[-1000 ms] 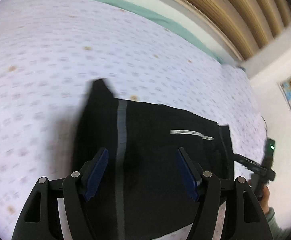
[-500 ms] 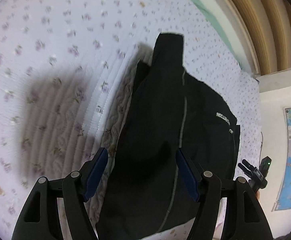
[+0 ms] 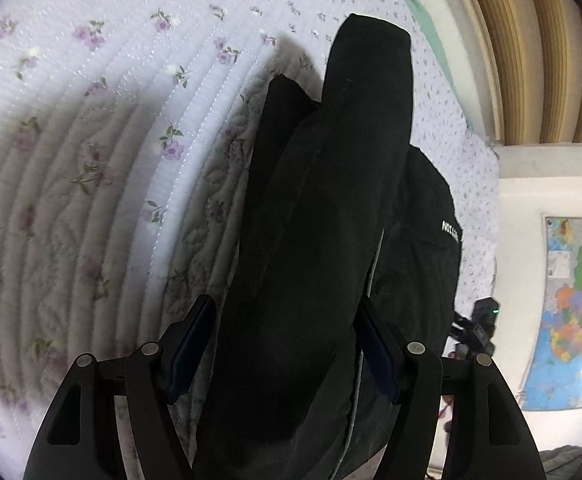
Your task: Fold large clothes
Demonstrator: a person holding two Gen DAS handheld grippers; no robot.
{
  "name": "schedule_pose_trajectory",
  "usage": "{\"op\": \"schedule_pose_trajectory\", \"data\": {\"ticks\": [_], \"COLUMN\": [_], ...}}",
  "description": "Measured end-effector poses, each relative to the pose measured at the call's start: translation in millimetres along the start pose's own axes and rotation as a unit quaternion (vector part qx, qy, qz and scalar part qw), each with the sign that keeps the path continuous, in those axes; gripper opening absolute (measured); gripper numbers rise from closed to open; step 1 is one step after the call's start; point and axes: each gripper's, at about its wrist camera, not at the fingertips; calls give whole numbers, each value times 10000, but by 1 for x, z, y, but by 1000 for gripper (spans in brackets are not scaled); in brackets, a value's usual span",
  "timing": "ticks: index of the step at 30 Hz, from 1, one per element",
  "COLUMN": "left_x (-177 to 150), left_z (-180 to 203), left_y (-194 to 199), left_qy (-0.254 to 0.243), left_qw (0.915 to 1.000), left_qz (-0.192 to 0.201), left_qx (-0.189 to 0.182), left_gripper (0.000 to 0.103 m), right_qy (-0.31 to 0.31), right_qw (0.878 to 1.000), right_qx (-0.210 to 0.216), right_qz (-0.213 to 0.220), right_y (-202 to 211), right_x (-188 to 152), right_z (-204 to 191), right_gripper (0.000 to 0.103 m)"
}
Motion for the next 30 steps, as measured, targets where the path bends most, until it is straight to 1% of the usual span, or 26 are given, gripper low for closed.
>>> {"op": "schedule_pose_trajectory", "data": {"ticks": [1,3,5,7,9,10,13,14,16,18,19,20,21,22,23,24,25,28,30], "left_x": [1,2,1,-1,0,2,12,14,16,13,9,5,-3,-9,-16,-25,-37,-68,-90], "left_z": [-2,-6,-7,-1,-2,-6,-20,-21,-18,-11,-6,1,11,17,24,32,45,79,100], "left_y": [-1,-3,0,2,0,-2,-21,-25,-29,-29,-28,-27,-21,-12,-6,2,12,29,38], "left_qy": [25,134,95,-141,-220,-147,140,174,203,120,64,-18,-189,-283,-344,-436,-587,-906,-1066], "left_qw": [10000,9992,9977,9974,9967,9961,9938,9933,9925,9942,9954,9966,9974,9970,9958,9940,9915,9855,9826], "left_qz": [-8,-93,-120,-149,-225,-272,-455,-477,-439,-331,-260,-185,-65,16,107,208,322,514,632], "left_qx": [-93,-363,-654,-693,-752,-827,-1007,-1043,-1124,-1017,-916,-801,-700,-724,-841,-977,-1113,-1340,-1382], "left_gripper": [71,71,71,71,71,73,74,75,75,74,70,57,44,38,32,29,29,28,28], "right_qy": [-12,19,242,479,685,688,595,584,615,665,721,806,927,1041,1102,1148,1226,1540,1710], "right_qw": [9999,9995,9978,9954,9942,9940,9932,9932,9936,9930,9928,9927,9925,9921,9918,9911,9897,9852,9820], "right_qx": [141,282,470,580,445,456,738,775,748,781,774,742,680,626,620,668,732,726,728], "right_qz": [-43,-135,-389,-588,-697,-716,-673,-640,-575,-583,-555,-503,-420,-308,-211,-115,-24,214,351], "right_y": [-3,-5,-10,-14,-19,-23,-37,-41,-48,-48,-45,-40,-36,-28,-21,-12,-3,19,23], "right_x": [2,2,2,-1,-3,-1,10,14,22,24,22,19,14,8,3,-4,-12,-41,-48], "right_z": [1,-1,-8,-14,-19,-18,-17,-18,-27,-34,-38,-41,-48,-55,-60,-66,-74,-103,-118], "right_gripper": [98,99,99,99,99,99,100,100,101,100,93,88,76,63,57,49,47,44,44]}}
Point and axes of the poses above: each gripper's, at about its wrist camera, not at the fingertips, and y roughly against the way its jaws point, z to its right, x to its top, and after that the axes turned 10 degrees about -z, right-handed
